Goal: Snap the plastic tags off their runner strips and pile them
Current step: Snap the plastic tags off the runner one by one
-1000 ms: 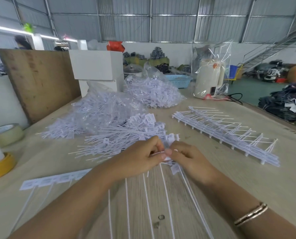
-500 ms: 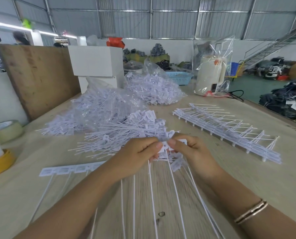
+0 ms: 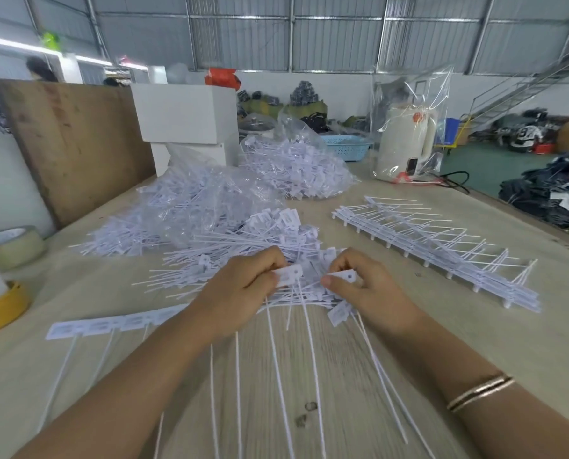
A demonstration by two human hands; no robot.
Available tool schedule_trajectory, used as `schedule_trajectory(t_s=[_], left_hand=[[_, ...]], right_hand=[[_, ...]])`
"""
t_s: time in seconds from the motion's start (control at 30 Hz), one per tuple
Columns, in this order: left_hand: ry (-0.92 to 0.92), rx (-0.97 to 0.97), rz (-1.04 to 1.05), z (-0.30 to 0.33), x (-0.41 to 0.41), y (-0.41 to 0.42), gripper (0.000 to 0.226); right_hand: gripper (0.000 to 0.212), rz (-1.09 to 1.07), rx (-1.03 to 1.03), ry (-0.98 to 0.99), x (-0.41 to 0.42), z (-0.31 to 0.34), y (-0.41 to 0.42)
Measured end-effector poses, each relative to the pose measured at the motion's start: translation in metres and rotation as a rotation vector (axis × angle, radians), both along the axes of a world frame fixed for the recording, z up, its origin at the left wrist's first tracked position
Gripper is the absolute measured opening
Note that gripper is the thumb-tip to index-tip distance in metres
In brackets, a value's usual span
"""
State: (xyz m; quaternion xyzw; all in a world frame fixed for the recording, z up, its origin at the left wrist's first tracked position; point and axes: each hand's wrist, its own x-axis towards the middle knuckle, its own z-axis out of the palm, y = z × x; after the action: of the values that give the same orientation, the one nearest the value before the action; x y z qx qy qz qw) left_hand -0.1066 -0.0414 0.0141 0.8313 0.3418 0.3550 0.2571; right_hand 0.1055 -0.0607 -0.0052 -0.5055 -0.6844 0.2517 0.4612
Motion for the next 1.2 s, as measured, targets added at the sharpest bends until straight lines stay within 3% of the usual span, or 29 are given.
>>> schedule_trajectory(t_s=[0.1,0.23,0.3,0.43,0.5,0.57,0.67,0.8,0.93,1.13,1.2], left_hand=[[0.070,0.013,-0.013,-0.002,0.002,-0.001,0.020],[0.201,0.025,-0.074,-0.011,0.008,0.002,0.038],[0.196,0.027,-0.114,-0.014,0.012,0.001,0.043],[0.071,0.069,-0.125,-0.011,0.018,-0.006,0.037],[0.066,0.082,-0.090,-0.007,0.016,-0.007,0.032],[0.189,0.129,-0.012,-0.004,0.011,-0.005,0.011],[0.320,0.094,0.054,-0.005,0.006,0.000,0.037],[0.158,-0.017,-0.006,-0.006,0.008,-0.001,0.041],[0.063,0.005,-0.028,-0.005,0.014,-0.002,0.038],[-0.084,0.139,-0.014,-0.008,0.023,-0.006,0.032],[-0.143,0.136,0.012,-0.008,0.022,-0.005,0.030]], right_hand=[[0.025,-0.080,0.029,-0.242,0.005,0.000,0.004],[0.020,-0.124,0.159,-0.252,0.005,-0.001,0.004],[0.014,-0.097,0.212,-0.199,-0.001,0.001,0.002],[0.025,0.067,0.191,-0.358,-0.009,0.001,-0.003],[0.025,0.156,0.184,-0.231,-0.009,0.001,-0.002],[0.027,0.189,0.140,-0.056,-0.009,0.004,-0.004],[0.035,0.193,0.041,0.091,-0.010,0.005,-0.006],[0.033,0.275,-0.144,0.170,-0.010,0.006,-0.009],[0.038,0.213,-0.076,0.275,-0.011,0.006,-0.007],[0.023,0.224,-0.077,0.497,-0.020,0.003,-0.013],[0.028,0.088,-0.081,0.556,-0.016,0.004,-0.010]])
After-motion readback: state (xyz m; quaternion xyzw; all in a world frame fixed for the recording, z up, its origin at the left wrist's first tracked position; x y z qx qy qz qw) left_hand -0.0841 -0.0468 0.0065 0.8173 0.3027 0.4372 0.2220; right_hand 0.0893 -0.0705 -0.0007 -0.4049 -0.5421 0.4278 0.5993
